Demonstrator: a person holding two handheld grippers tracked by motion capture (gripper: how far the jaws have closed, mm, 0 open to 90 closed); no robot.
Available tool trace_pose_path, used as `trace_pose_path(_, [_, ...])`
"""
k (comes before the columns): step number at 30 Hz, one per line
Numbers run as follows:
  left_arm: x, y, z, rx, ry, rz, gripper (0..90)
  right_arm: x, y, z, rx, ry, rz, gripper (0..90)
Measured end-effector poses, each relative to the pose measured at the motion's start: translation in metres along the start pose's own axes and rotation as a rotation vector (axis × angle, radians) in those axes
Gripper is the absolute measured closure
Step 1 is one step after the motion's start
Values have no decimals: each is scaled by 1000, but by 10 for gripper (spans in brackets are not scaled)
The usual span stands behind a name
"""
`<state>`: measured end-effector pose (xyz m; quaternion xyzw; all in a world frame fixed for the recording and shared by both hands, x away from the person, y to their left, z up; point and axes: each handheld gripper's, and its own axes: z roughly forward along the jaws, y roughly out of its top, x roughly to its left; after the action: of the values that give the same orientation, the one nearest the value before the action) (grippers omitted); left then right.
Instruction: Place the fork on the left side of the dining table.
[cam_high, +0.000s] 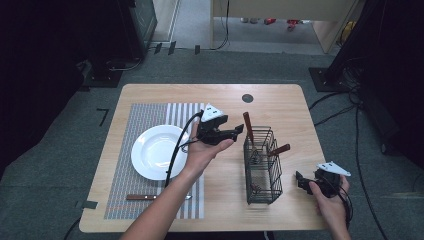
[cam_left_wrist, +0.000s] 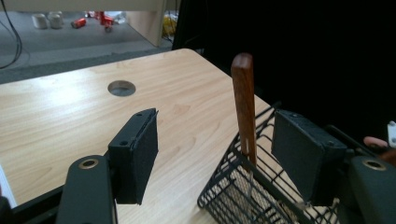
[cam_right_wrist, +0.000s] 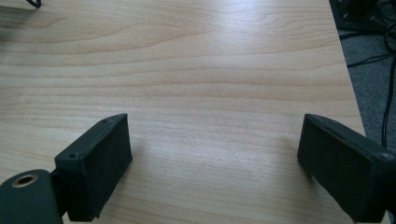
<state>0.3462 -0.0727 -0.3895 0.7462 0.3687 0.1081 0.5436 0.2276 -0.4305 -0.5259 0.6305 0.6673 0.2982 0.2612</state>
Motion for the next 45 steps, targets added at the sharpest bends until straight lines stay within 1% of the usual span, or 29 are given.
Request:
trace_pose_path(2, [-2,3,6,-2,-14,-20,326,0,0,0,0,0,0,97])
trace_pose_path(5, [-4,6,11,-3,-20,-26,341,0,0,0,0,0,0,97])
trace_pose_path(6, [-5,7,14,-15,-16,-26,392,0,0,0,0,0,1,97])
trace_pose_path(8, [-6,8,16,-18,-22,-27,440,0,0,0,0,0,1,97])
trace_pose_path(10, [-8,9,20,-14,-18,-31,465,0,0,0,0,0,0,97])
trace_pose_path(11, [-9,10,23,-14,-8,-35,465,0,0,0,0,0,0,97])
trace_pose_path(14, [-8,12,29,-1,-21,-55,527,0,0,0,0,0,0,98])
trace_pose_path(17, [-8,14,34,19,-23,-69,522,0,0,0,0,0,0,97])
trace_pose_path(18, [-6,15,36,18,-28,-79,566,0,0,0,0,0,-1,97])
trace_pose_path(19, [-5,15,36,18,-50,-89,597,0,0,0,0,0,0,98])
trace_pose_path(20, [-5,15,36,18,-50,-89,647,0,0,0,0,0,0,97])
trace_pose_path(21, [-4,15,35,17,-91,-101,702,0,0,0,0,0,-1,97])
trace_pose_path(22, [-4,15,35,17,-91,-101,746,0,0,0,0,0,-1,97])
trace_pose_path(23, [-5,16,35,16,-104,-97,793,0,0,0,0,0,-1,98])
trace_pose_path(24, [-5,16,33,7,-131,-100,807,0,0,0,0,0,0,98])
trace_pose_path(25, [-5,17,32,-3,-139,-101,818,0,0,0,0,0,0,97])
trace_pose_path(26, [-5,17,32,-3,-139,-101,820,0,0,0,0,0,0,97])
trace_pose_path(27, [-9,19,29,-18,-121,-69,821,0,0,0,0,0,0,97])
trace_pose_path(29, [-11,22,27,-25,-123,-54,822,0,0,0,0,0,0,97])
trace_pose_path(31, [-13,24,25,-31,-137,-49,823,0,0,0,0,0,0,97])
trace_pose_path(33, [-17,29,19,-52,-139,-22,823,0,0,0,0,0,1,98])
trace_pose_path(36, [-19,33,14,-70,-144,-14,824,0,0,0,0,0,-1,97])
trace_pose_path(37, [-20,36,9,-91,-158,-7,824,0,0,0,0,0,0,98])
trace_pose_path(38, [-20,36,9,-91,-158,-7,824,0,0,0,0,0,0,98])
trace_pose_path(39, [-21,40,3,-105,-174,-3,824,0,0,0,0,0,0,97])
trace_pose_path(42, [-21,44,-3,-122,-183,-7,824,0,0,0,0,0,0,98])
trace_pose_path(43, [-21,47,-9,-153,-179,1,824,0,0,0,0,0,0,97])
trace_pose_path(44, [-20,48,-12,-170,-181,-1,824,0,0,0,0,0,0,97])
trace_pose_path(45, [-20,48,-12,-170,-181,-1,824,0,0,0,0,0,0,97])
